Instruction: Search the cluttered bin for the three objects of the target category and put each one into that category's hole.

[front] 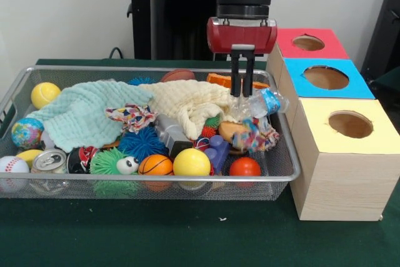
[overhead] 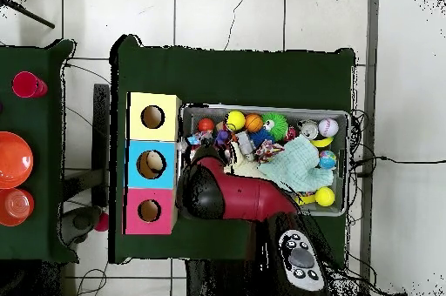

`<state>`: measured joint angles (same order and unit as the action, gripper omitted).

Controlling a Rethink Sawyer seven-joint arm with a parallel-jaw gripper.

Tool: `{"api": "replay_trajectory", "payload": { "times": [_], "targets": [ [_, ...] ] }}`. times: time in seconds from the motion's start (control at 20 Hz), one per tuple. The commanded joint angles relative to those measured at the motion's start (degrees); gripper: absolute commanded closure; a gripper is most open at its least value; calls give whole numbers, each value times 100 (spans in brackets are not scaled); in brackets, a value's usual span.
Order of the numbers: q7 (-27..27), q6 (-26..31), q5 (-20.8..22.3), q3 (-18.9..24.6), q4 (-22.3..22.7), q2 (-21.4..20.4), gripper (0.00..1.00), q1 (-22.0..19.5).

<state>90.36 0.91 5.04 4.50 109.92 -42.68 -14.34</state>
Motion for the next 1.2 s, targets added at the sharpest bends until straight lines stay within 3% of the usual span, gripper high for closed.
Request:
{"api": "replay_trajectory", "payload": {
  "times": [0.05,0.45,0.55,0.7,0.85,1.2],
  "targets": [
    [268,957,285,418,224,-384,100,-159],
    [332,911,381,642,330,-450,100,-339],
    [331,955,455,356,200,-437,100,-120],
    [530,1018,471,-434,-73,-399,100,475],
    [681,1107,358,-767,-108,-392,100,789],
    [854,1332,42,-783,66,-501,100,1027]
  ]
}}
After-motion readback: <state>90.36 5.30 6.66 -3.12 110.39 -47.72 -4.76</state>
